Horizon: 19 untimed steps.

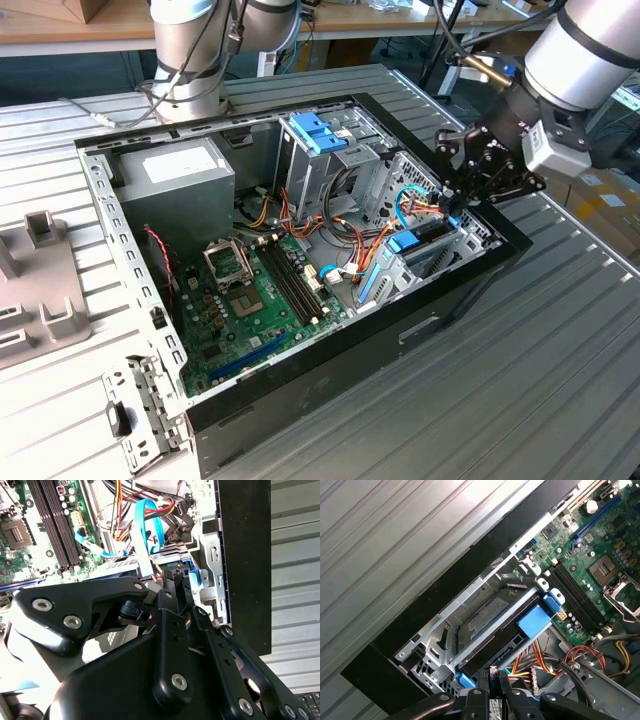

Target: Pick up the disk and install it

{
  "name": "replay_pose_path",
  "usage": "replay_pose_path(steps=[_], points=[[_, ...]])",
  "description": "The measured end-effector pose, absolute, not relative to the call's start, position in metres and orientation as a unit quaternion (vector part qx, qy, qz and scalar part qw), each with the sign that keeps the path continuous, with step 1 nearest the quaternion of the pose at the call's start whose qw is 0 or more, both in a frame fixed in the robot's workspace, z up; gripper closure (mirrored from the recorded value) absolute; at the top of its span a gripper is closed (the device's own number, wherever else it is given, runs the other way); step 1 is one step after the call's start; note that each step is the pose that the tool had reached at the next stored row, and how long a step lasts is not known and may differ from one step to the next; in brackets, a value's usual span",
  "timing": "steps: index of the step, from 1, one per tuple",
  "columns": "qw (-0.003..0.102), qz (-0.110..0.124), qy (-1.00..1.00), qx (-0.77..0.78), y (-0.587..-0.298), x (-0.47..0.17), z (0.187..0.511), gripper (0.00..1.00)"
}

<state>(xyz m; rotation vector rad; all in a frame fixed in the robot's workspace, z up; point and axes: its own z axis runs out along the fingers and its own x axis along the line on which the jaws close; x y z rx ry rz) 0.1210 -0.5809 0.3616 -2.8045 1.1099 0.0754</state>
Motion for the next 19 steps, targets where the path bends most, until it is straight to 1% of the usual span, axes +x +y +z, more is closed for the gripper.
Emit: replay_pose_path(steps=[19], points=[[0.065, 0.017, 0.473, -0.878, -0.5807, 0.1155, 0.3599, 0.81]])
